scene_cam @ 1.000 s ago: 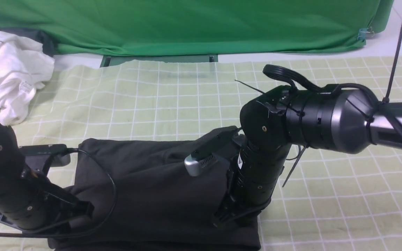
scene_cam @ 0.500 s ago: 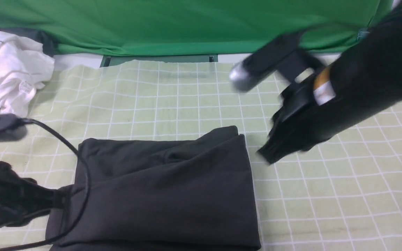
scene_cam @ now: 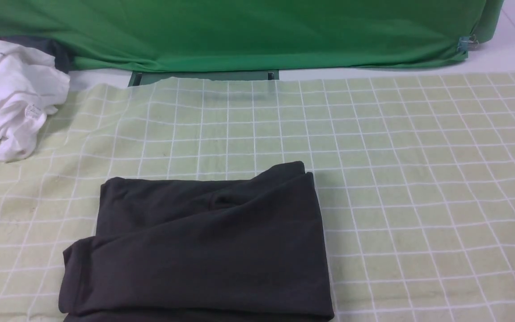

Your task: Fold a long-sleeved shirt over a green coffee tablecloth.

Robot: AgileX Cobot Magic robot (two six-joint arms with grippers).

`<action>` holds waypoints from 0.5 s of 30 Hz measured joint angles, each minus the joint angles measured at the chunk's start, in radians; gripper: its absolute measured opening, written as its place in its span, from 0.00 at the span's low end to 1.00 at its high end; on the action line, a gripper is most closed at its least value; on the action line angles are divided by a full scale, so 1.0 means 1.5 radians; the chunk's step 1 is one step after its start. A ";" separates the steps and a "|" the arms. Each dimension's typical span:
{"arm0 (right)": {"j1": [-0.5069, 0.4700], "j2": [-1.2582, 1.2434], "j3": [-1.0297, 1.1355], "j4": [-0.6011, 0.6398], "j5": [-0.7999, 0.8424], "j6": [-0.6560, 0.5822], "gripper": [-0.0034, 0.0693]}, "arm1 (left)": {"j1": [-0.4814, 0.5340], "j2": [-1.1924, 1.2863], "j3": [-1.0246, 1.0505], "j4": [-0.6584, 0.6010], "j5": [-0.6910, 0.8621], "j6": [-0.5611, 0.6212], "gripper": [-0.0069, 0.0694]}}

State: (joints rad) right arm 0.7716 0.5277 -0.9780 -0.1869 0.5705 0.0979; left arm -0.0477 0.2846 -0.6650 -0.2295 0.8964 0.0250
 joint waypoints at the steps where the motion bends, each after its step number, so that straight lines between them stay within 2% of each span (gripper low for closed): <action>1: 0.000 0.000 0.005 0.000 -0.005 0.000 0.04 | 0.000 -0.003 0.000 0.000 0.000 0.000 0.11; 4: 0.000 -0.158 0.103 -0.020 -0.076 -0.001 0.04 | 0.000 -0.007 0.000 -0.005 -0.001 0.000 0.11; 9: 0.000 -0.314 0.204 -0.029 -0.131 -0.001 0.04 | 0.000 -0.007 0.011 -0.023 -0.020 0.001 0.11; 15: 0.000 -0.355 0.230 -0.031 -0.131 -0.001 0.06 | 0.000 -0.007 0.021 -0.030 -0.030 0.001 0.11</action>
State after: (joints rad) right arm 0.7716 -0.0041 -0.6330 -0.2331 0.3736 0.0970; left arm -0.0477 0.2737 -0.6329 -0.2748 0.8513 0.0260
